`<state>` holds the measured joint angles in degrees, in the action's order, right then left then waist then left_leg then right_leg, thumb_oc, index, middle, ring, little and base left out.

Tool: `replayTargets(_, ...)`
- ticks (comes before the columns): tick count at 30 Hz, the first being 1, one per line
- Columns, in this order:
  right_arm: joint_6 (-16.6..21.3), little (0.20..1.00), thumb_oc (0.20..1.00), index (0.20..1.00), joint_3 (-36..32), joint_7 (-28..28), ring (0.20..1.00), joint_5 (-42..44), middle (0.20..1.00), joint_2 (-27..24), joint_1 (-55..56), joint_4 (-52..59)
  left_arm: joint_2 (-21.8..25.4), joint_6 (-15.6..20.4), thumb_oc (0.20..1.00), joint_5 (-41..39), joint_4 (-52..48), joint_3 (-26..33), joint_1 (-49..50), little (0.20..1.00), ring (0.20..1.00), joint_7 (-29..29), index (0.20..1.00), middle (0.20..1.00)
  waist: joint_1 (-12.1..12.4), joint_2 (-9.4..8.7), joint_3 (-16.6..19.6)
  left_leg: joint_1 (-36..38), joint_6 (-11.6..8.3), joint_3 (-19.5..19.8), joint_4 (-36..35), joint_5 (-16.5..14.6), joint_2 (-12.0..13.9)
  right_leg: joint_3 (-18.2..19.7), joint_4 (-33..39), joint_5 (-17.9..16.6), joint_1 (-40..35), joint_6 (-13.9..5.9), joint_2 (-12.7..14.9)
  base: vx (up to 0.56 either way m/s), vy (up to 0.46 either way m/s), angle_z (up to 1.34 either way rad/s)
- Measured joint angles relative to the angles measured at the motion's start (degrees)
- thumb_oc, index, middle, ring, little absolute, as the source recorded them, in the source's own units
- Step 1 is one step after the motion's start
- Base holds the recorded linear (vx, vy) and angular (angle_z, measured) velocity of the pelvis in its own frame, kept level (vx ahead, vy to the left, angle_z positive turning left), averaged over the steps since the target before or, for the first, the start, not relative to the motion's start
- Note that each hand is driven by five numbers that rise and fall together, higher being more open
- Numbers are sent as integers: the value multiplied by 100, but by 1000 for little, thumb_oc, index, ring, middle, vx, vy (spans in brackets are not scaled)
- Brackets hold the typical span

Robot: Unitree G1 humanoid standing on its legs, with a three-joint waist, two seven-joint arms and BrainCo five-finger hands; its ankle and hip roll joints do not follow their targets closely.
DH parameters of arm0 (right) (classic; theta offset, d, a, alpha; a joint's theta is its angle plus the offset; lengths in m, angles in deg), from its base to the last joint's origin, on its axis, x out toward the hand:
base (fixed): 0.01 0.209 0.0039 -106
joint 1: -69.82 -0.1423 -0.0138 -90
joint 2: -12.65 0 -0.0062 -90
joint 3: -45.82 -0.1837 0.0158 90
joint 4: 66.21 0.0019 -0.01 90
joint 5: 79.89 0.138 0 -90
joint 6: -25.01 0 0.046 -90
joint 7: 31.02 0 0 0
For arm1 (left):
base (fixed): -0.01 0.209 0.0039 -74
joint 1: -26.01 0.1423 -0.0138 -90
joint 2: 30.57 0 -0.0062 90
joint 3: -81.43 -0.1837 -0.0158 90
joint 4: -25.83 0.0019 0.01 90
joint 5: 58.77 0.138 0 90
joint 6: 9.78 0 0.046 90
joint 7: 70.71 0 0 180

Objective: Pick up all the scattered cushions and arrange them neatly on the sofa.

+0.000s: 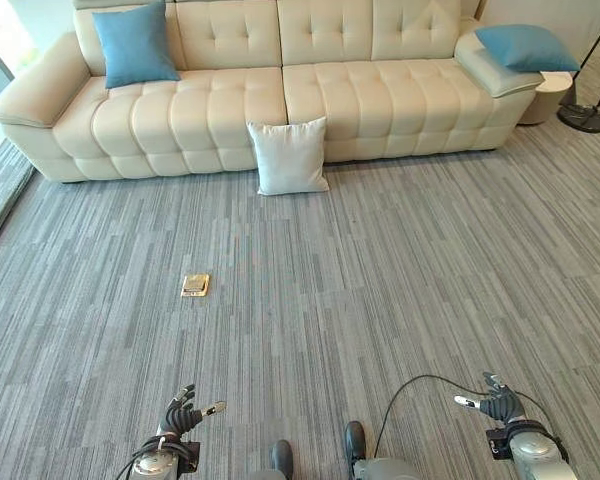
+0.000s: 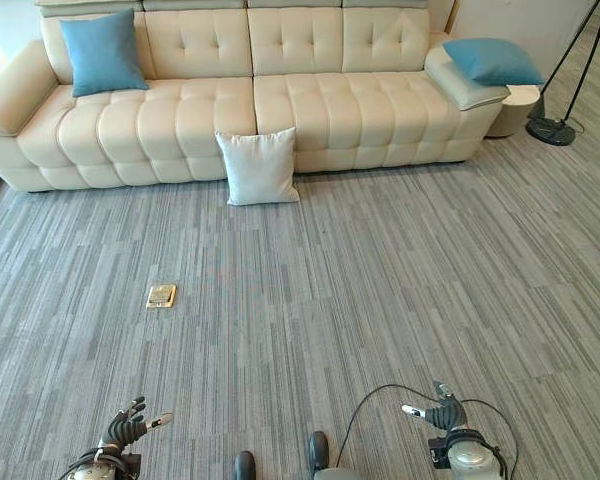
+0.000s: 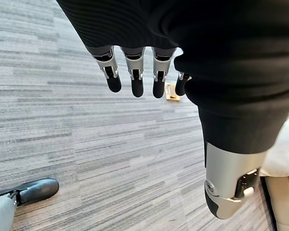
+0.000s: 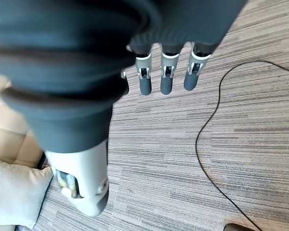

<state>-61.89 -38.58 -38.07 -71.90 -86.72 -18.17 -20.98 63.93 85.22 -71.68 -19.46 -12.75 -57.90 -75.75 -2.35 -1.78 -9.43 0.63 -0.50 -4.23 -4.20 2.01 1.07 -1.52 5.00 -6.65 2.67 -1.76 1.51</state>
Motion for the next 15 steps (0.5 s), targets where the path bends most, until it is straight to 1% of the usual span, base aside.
replayTargets(1, 0, 1000, 1000, 1000, 1, -6, 1000, 6, 1000, 0, -39, 5, 8, -1, 1000, 0, -63, 4, -9, 1000, 1000, -8, 1000, 1000, 19, -21, -2, -79, 2, -2, 23, 1, -13, 14, -23, -5, 95, -4, 11, 85, 86, -4)
replayTargets(2, -3, 1000, 1000, 1000, 0, -9, 1000, 17, 1000, 3, -74, 5, 7, 2, 1000, -1, -144, 24, -12, 1000, 1000, -16, 1000, 1000, 25, -29, -12, -149, 31, -15, 12, 29, -26, 17, -25, -62, 167, -52, 16, 102, 104, -3)
replayTargets(4, -23, 1000, 1000, 1000, 0, -35, 1000, 52, 1000, 33, -111, 5, 2, 0, 1000, -9, -162, 26, 1, 1000, 1000, -54, 1000, 1000, 40, -60, -33, -145, 70, -36, 28, 7, -68, 44, -28, -73, 171, -65, 29, 126, 117, -8)
replayTargets(6, -23, 1000, 1000, 1000, -3, -43, 1000, 63, 1000, 36, -112, 10, 2, 0, 1000, -111, -173, 27, 2, 1000, 1000, -62, 1000, 1000, 119, -75, -35, -129, 98, -110, 39, -16, -48, 123, -28, -76, 181, -65, 35, 129, 116, -19)
replayTargets(7, -29, 1000, 1000, 1000, -2, -43, 1000, 66, 1000, 73, -130, 7, 11, 2, 1000, -194, -183, 48, 1, 1000, 1000, -68, 1000, 1000, 140, -112, -64, -140, 166, -118, 61, -101, -130, 141, -57, -54, 208, -98, 78, 179, 163, -14)
replayTargets(8, -37, 1000, 1000, 1000, -1, -42, 1000, 67, 1000, 88, -128, 5, 10, 1, 1000, -194, -182, 46, -1, 1000, 1000, -68, 1000, 1000, 139, -116, -73, -140, 221, -120, 62, -139, -146, 142, -202, -63, 280, -94, 86, 252, 209, -22)
replayTargets(9, -55, 1000, 1000, 1000, 1, -41, 1000, 67, 1000, 112, -255, -85, -2, -13, 1000, -194, -174, 38, -68, 1000, 1000, -67, 1000, 1000, 163, -57, -194, -164, 329, -53, 188, -348, -177, 166, -1170, 92, 724, -323, 68, 276, 197, -17)
replayTargets(10, -65, 1000, 1000, 1000, 54, -41, 1000, 67, 1000, 124, -384, -84, 6, -19, 1000, -193, -89, 11, -163, 1000, 1000, -68, 1000, 1000, 132, 14, -346, -178, 437, -3, 398, -412, -113, 140, -2390, 368, 1233, -588, 108, 435, 130, -5)
replayTargets(11, -70, 1000, 1000, 1000, 66, -31, 1000, 66, 1000, 190, -321, -49, 27, -35, 1000, -191, -100, 16, -224, 1000, 1000, -79, 1000, 1000, 60, 6, -344, -67, 497, 73, 421, -469, -170, 133, -3172, 624, 1632, -638, 136, 447, 28, 6)
replayTargets(12, -83, 1000, 1000, 1000, 71, -31, 1000, 65, 1000, 223, -285, -15, 59, -35, 1000, -184, -111, 8, -240, 1000, 1000, -99, 1000, 1000, 36, -47, -353, -66, 640, 79, 467, -581, -240, 102, -3411, 735, 1881, -578, 189, 528, -33, 1)
replayTargets(13, -85, 1000, 1000, 1000, 90, -30, 1000, 65, 1000, 236, -337, 133, 101, -38, 1000, -180, -98, -16, -269, 1000, 1000, -147, 1000, 1000, 33, -91, -413, -88, 657, 71, 541, -640, -256, -45, -3384, 889, 2117, -528, 214, 420, -78, -6)
replayTargets(14, -73, 1000, 1000, 1000, 128, -34, 1000, 65, 1000, 249, -415, 173, 105, -44, 1000, -179, -86, -18, -287, 1000, 1000, -177, 1000, 1000, -31, -54, -479, -89, 559, 83, 584, -723, -225, -364, -2834, 975, 2175, -526, 221, 470, -103, -2)
replayTargets(15, -67, 1000, 1000, 1000, 177, -33, 1000, 65, 1000, 242, -405, 235, 87, -42, 1000, -178, -91, -20, -306, 1000, 1000, -177, 1000, 1000, -79, -43, -506, -85, 545, 91, 589, -772, -228, -607, -2201, 955, 2257, -514, 236, 481, -100, 9)
